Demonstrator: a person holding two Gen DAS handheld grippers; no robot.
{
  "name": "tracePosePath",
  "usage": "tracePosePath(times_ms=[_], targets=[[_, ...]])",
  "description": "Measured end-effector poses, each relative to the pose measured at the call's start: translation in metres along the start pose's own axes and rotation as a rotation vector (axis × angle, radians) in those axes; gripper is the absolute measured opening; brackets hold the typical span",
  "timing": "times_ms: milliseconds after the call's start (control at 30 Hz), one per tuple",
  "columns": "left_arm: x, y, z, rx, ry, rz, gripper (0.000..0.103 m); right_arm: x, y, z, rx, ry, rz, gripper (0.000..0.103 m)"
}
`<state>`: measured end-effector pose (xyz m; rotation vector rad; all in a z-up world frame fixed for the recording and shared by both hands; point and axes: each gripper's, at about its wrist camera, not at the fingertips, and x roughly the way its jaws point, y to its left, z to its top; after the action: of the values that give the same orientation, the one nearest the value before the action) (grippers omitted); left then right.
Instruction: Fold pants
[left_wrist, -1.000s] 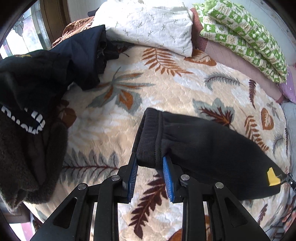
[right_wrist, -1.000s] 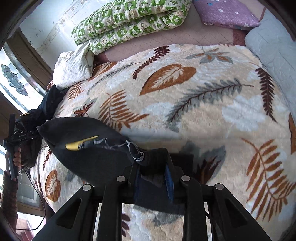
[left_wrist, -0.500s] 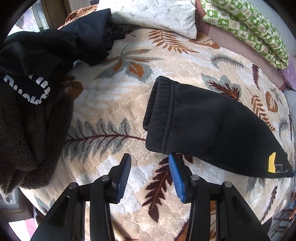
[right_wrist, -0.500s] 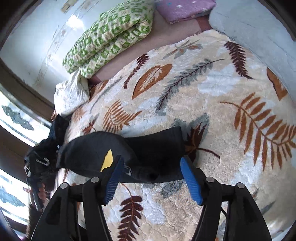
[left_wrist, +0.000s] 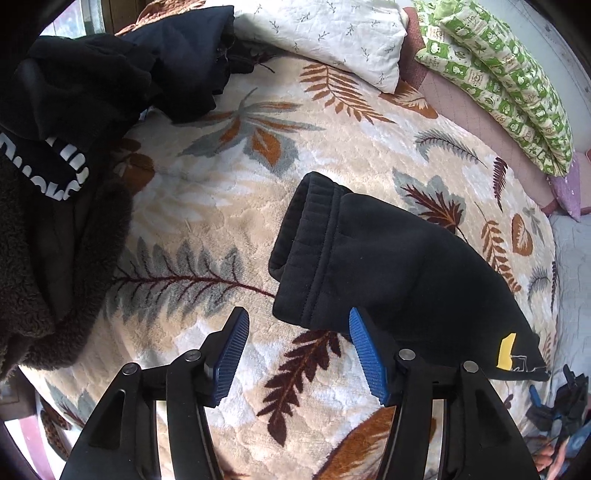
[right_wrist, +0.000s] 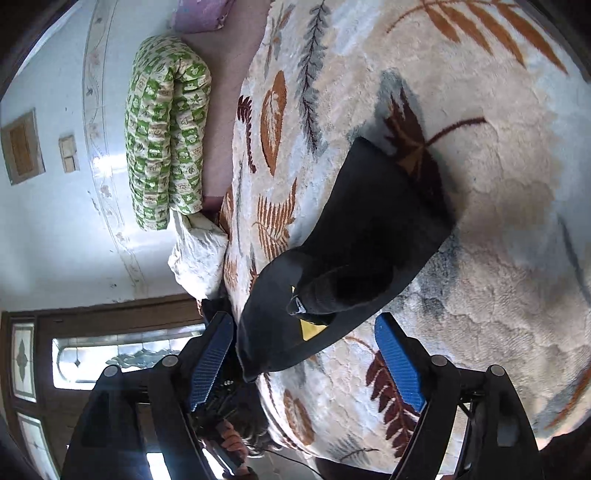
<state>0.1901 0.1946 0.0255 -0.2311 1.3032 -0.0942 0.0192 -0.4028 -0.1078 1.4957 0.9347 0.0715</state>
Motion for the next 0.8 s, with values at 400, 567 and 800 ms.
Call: tracePosePath(times_ms=[400, 567, 800], targets=[[0.05, 0.002, 0.02, -0.064, 0.071, -0.061, 0.064, 0.028, 0.0, 0.011, 0.058, -0.11, -0.085, 0.072], [0.058, 0.006, 0.022, -0.069, 0.077, -0.078, 0.062, 0.022, 0.002, 0.017, -0.028, -0.147, -0.13, 0.022], [0.061, 0.001, 0.017, -0.043, 0.067, -0.018, 0.051, 0.001, 0.048, 0.028, -0.396, -0.197, -0.293, 0.021]])
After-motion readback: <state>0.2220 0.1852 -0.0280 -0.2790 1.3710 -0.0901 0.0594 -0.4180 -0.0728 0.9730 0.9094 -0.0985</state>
